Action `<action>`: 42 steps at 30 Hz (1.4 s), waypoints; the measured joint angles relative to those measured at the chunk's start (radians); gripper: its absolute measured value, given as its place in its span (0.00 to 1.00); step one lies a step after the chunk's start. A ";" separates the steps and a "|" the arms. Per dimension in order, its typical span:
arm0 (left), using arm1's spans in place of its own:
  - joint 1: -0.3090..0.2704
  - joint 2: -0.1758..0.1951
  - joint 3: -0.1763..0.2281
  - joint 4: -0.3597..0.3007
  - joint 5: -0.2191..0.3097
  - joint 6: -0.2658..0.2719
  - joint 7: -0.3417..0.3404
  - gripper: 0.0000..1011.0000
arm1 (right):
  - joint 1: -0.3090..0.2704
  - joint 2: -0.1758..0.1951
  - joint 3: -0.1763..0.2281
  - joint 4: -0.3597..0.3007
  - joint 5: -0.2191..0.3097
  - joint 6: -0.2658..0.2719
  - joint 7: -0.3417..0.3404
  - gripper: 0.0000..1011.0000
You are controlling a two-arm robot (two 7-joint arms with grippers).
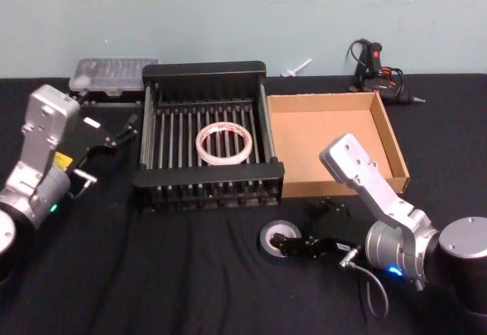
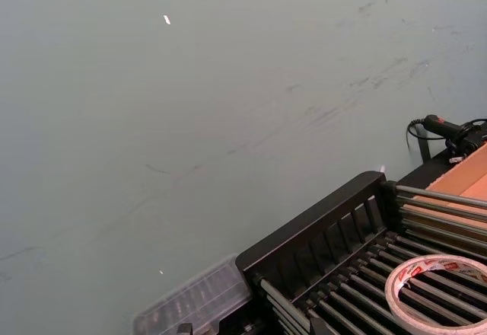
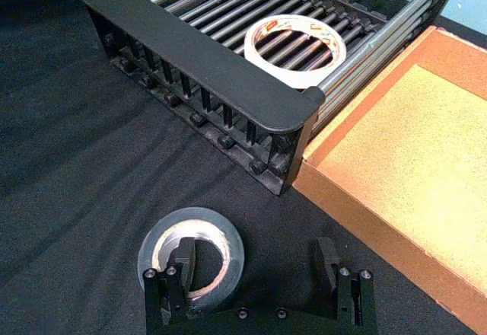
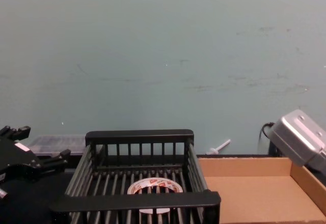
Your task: Pick up the white tape and place it into the black box , Pick up the silver tape and place it into the brown box.
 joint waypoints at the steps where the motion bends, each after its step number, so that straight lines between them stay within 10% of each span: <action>1: 0.000 0.000 0.000 0.000 0.000 0.000 0.000 0.99 | 0.000 0.000 0.000 0.000 0.000 0.000 0.000 0.99; 13: 0.000 0.000 0.000 0.000 0.000 0.000 0.000 0.99 | 0.000 0.000 0.001 0.000 0.002 0.000 0.000 0.95; 42: 0.000 0.000 0.000 0.000 0.000 0.000 0.000 0.99 | -0.001 0.000 0.003 0.000 0.003 0.000 0.000 0.16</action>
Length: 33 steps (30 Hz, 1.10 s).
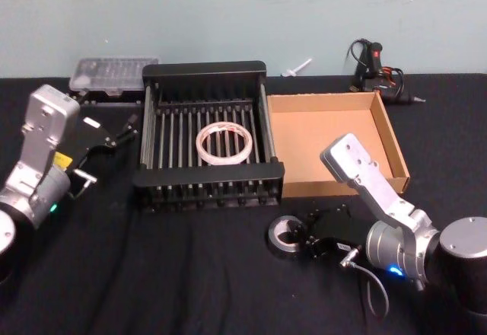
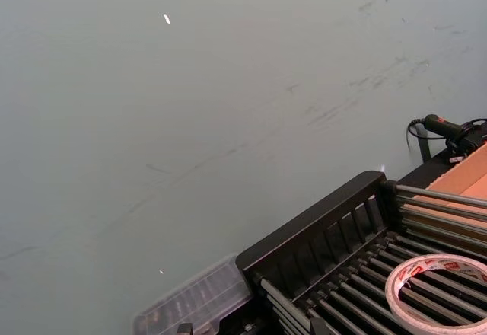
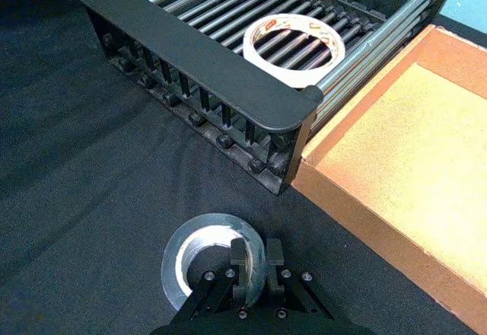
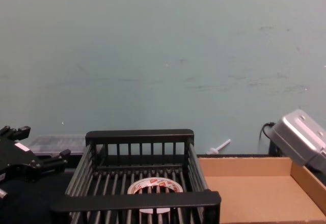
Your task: Pick up the white tape and place it into the black box , Pick up the silver tape and place it into the brown box.
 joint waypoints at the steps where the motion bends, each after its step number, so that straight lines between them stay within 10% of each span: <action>1: 0.000 0.000 0.000 0.000 0.000 0.000 0.000 0.99 | 0.000 0.000 0.000 0.000 0.000 0.000 0.000 0.16; 33: 0.000 0.000 0.000 0.000 0.000 0.000 0.000 0.99 | -0.056 0.063 0.112 -0.109 0.080 -0.095 -0.019 0.16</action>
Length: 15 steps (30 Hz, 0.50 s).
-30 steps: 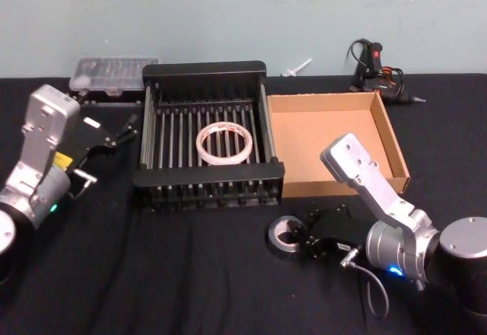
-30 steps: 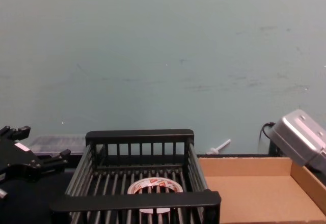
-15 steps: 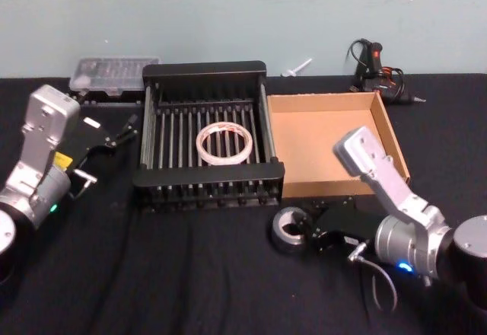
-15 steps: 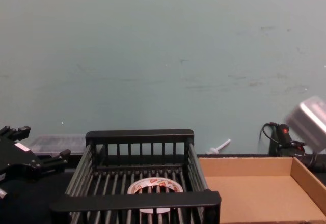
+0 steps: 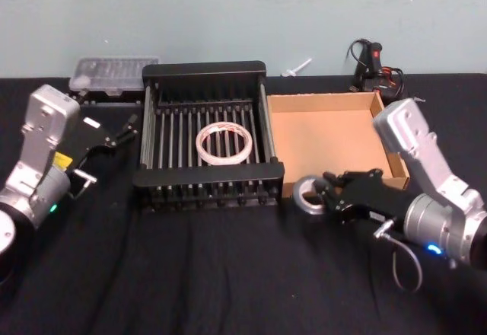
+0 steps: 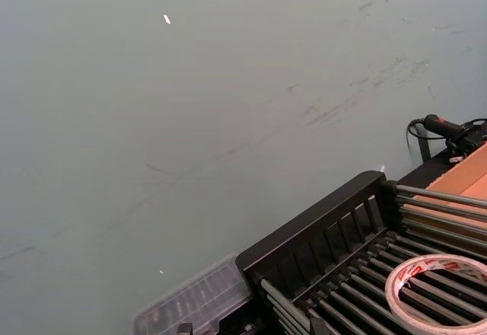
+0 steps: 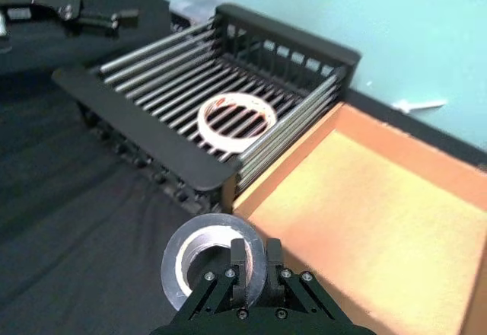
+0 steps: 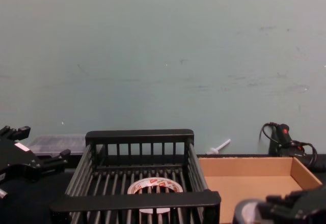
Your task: Pick up the white tape and place it into the black box , Pick up the silver tape and place it into the brown box.
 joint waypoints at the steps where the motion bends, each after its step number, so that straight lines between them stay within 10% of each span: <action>1: 0.000 0.000 0.000 0.000 0.000 0.000 0.000 0.99 | -0.001 0.001 0.004 -0.003 0.002 -0.003 -0.002 0.16; 15: 0.000 0.000 0.000 0.000 0.000 0.000 0.000 0.99 | 0.030 -0.008 0.050 -0.013 0.027 -0.036 -0.049 0.16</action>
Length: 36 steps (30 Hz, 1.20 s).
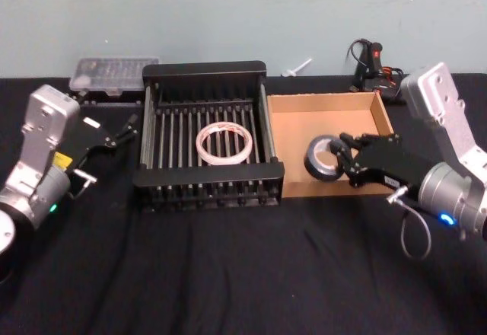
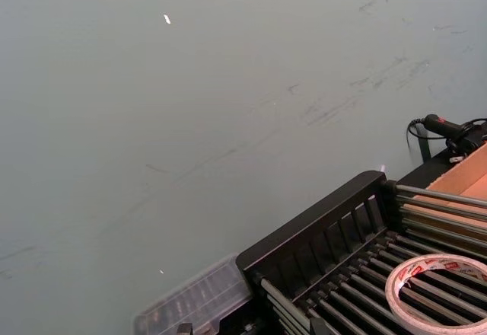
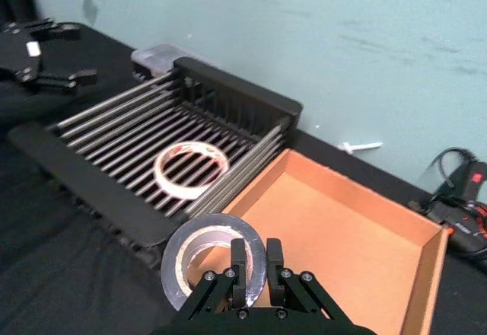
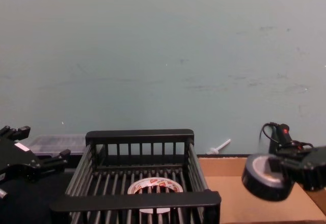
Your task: Pick up the white tape and place it into the black box , Pick up the silver tape and place it into the brown box.
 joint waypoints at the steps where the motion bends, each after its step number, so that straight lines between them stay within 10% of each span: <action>1: 0.000 0.000 0.000 0.000 0.000 0.000 0.000 0.99 | 0.004 -0.002 0.001 0.004 0.001 -0.001 -0.003 0.16; 18: 0.000 0.000 0.000 0.000 0.000 0.000 0.000 0.99 | 0.150 -0.074 0.008 0.159 0.004 -0.006 -0.038 0.16; 36: 0.000 0.000 0.000 0.000 0.000 0.000 0.000 0.99 | 0.345 -0.178 -0.032 0.467 -0.052 -0.019 -0.059 0.16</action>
